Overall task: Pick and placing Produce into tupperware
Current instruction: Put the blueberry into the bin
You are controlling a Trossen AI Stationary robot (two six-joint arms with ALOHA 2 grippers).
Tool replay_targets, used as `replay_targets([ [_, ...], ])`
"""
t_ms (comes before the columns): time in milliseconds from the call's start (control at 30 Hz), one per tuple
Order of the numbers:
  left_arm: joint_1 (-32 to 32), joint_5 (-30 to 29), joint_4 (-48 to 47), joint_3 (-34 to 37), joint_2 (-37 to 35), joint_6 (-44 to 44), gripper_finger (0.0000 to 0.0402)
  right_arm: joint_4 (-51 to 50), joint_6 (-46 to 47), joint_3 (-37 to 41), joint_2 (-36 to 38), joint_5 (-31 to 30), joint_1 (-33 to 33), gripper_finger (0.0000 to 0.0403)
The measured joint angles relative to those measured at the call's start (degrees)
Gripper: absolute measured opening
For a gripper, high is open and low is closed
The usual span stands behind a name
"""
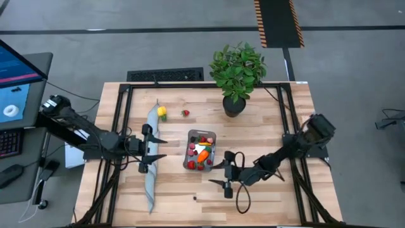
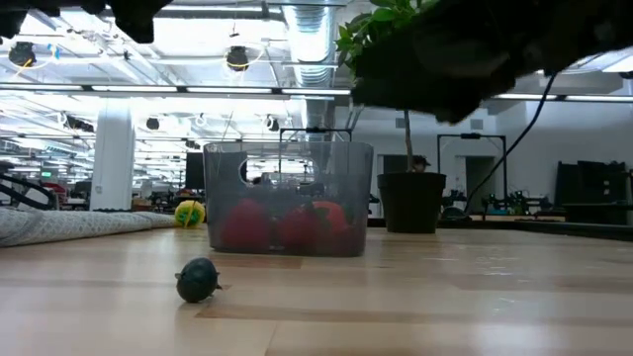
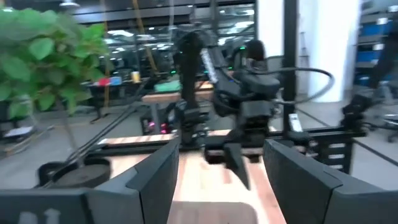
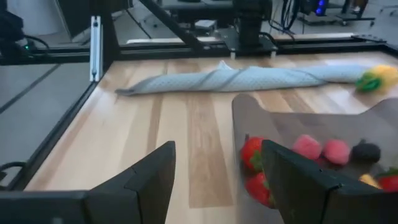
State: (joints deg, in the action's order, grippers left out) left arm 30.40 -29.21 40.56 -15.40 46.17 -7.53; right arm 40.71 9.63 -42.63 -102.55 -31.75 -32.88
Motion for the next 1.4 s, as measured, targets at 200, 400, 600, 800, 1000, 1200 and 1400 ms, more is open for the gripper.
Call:
replay_targets([
  [200,0.8,-1.1,1.7,0.7,-0.1,-1.9,0.0226,-0.2,3.6,-4.4,-7.7,1.8,-1.2,0.026],
  [400,0.8,-1.1,2.8,0.7,-0.1,-3.6,0.0226,-0.1,4.1,-9.7,-12.6,7.8,-2.3,0.026],
  [600,0.8,-2.7,4.1,0.7,-0.1,-5.4,0.0226,-0.3,5.6,-10.5,-13.2,10.7,-1.3,0.026],
  [800,0.5,-3.4,4.2,0.7,-0.1,-6.2,0.0226,1.4,7.7,-10.5,-13.1,10.8,0.3,0.026],
  [1000,-0.7,-4.3,4.1,0.7,-0.1,-5.6,0.0226,1.8,9.4,-10.5,-13.1,10.5,0.8,0.026],
  [1200,-1.4,-7.1,3.7,0.7,-0.1,-2.3,0.0226,1.8,9.9,-10.5,-13.1,10.4,0.5,0.026],
  [1400,-1.4,-7.1,-0.2,0.7,-0.1,4.3,0.0226,1.6,9.8,-11.9,-13.2,9.2,-2.2,0.026],
])
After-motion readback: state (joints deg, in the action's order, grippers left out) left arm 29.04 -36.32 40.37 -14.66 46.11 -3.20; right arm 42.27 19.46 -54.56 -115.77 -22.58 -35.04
